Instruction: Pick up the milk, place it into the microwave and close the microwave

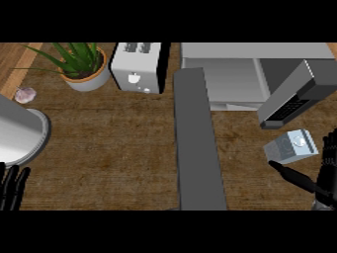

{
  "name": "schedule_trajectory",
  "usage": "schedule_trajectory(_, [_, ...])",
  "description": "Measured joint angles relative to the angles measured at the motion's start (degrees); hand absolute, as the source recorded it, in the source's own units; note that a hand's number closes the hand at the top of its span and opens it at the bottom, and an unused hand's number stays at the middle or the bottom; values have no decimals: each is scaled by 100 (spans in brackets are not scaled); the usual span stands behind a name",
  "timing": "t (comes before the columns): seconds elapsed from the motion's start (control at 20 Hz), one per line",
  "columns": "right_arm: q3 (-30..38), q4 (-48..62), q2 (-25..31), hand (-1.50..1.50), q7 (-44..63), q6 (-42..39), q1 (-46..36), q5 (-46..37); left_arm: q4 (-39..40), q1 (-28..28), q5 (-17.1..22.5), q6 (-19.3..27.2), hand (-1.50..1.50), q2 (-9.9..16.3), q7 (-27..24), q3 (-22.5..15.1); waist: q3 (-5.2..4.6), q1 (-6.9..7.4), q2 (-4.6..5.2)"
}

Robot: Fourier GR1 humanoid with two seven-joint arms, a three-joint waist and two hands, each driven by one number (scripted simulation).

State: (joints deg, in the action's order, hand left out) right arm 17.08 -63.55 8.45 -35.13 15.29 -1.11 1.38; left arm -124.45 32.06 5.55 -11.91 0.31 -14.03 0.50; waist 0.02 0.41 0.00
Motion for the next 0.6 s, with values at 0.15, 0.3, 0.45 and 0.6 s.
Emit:
schedule_trajectory(0.15, [147, 412, 188, -150, -122, -119, -170, 87, 38, -29, -38, 144, -150, 6, -18, -98, 1, -3, 0])
schedule_trajectory(0.3, [188, 938, 225, -150, -420, -274, -328, 132, 30, 28, 51, 44, -150, 66, -70, 44, 0, 5, 0])
schedule_trajectory(0.45, [241, 1467, 358, -150, -620, -487, -556, 188, 144, -38, 76, -9, -150, 77, -113, 147, 1, 6, 2])
schedule_trajectory(0.6, [270, 1959, 385, -150, -884, -697, -697, 251, 267, -181, 162, -85, -150, 132, -110, 303, 1, 4, 3])
